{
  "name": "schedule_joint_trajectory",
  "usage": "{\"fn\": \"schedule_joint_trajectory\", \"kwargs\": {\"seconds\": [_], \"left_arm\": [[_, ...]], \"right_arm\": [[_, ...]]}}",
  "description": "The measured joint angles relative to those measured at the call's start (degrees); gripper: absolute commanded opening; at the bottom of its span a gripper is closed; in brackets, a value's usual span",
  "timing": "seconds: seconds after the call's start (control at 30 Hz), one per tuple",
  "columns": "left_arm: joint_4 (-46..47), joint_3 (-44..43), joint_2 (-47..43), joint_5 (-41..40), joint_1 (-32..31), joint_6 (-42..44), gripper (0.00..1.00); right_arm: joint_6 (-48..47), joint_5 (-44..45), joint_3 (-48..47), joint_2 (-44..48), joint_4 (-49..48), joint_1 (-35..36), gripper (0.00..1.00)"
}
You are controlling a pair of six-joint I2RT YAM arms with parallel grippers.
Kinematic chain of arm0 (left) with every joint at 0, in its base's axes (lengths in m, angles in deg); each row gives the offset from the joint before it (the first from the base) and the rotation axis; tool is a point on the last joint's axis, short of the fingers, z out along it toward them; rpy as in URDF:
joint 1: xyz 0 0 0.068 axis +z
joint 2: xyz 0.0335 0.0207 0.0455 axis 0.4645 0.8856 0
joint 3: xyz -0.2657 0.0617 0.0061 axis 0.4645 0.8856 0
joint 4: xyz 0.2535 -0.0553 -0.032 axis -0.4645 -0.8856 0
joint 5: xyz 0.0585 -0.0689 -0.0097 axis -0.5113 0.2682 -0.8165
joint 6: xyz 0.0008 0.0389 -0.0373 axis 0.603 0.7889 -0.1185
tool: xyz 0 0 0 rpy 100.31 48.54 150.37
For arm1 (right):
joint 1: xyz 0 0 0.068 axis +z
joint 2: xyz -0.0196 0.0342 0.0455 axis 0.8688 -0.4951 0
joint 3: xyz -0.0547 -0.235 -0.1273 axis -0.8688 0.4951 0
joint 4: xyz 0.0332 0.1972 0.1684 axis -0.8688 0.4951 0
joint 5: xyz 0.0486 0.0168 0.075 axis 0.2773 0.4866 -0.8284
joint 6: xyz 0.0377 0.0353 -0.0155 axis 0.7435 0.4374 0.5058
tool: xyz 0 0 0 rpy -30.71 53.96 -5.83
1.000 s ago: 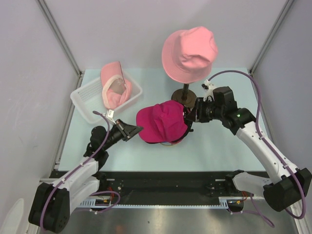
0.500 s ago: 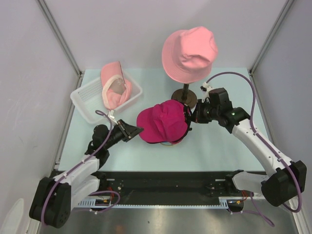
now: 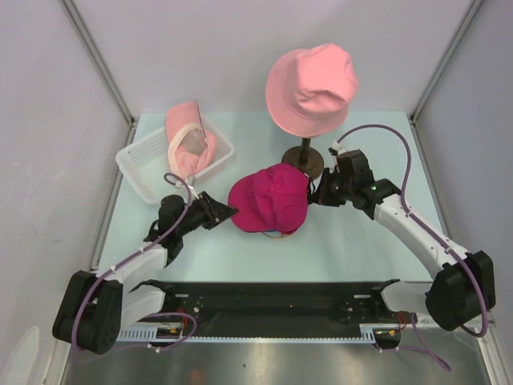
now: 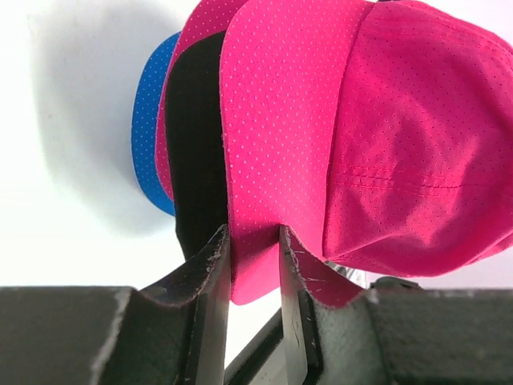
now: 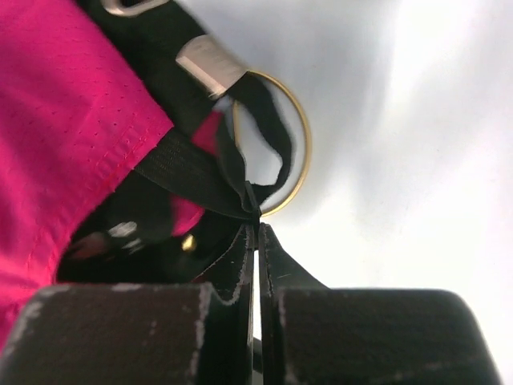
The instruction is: Stack the hats
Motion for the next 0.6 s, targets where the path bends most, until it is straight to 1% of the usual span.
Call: {"fn": "schedule_joint_trajectory", "kwargs": {"seconds": [0.07, 0.5, 0.6], "left_arm": [[-0.6, -0.8, 0.5, -0.1, 0.0, 0.7, 0.36], [-7.8, -6.7, 5.6, -2.7, 0.0, 6.4, 0.38], [-9.1, -7.5, 6.3, -3.5, 0.0, 7.6, 0.40]], "right_arm": [[0.3, 0.5, 0.8, -1.1, -0.6, 0.0, 0.00], [1.3, 0.1, 3.3, -6.9, -6.1, 0.0, 0.00], [1.4, -0.6, 3.8, -8.2, -7.5, 0.0, 0.00]]}}
